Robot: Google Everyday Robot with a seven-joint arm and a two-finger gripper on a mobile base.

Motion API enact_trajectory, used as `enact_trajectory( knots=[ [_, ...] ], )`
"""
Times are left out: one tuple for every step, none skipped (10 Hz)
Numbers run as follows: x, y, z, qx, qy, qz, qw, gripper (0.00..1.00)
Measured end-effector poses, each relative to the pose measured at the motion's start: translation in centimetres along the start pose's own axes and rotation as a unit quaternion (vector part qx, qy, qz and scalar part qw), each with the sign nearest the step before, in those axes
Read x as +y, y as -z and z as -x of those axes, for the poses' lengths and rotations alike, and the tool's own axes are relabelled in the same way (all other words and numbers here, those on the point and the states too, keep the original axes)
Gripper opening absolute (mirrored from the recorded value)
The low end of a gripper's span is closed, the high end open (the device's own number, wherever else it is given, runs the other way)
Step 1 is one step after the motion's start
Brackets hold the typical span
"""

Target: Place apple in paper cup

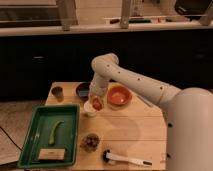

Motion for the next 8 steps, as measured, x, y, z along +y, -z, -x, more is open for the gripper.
enact_trajectory(
  knots=[
    [-0.1, 0.1, 0.0, 0.001, 0.003, 0.001, 1.0000, 0.00],
    [-0.6, 0.2, 0.2, 0.001, 0.009, 0.001, 1.0000, 0.00],
    [-0.9, 0.3, 0.3, 0.000, 0.012, 0.001, 0.9999, 0.00],
    [-0.9, 0.4, 0.3, 0.000, 0.013, 0.001, 0.9999, 0.00],
    [-0.9, 0.5, 0.4, 0.000, 0.015, 0.003, 0.9999, 0.00],
    [-1.2, 0.7, 0.4, 0.000, 0.019, 0.003, 0.9998, 0.00],
    [-1.4, 0.7, 0.5, 0.000, 0.021, 0.004, 0.9998, 0.00],
    [-1.6, 0.8, 0.5, 0.000, 0.025, 0.004, 0.9997, 0.00]
  ],
)
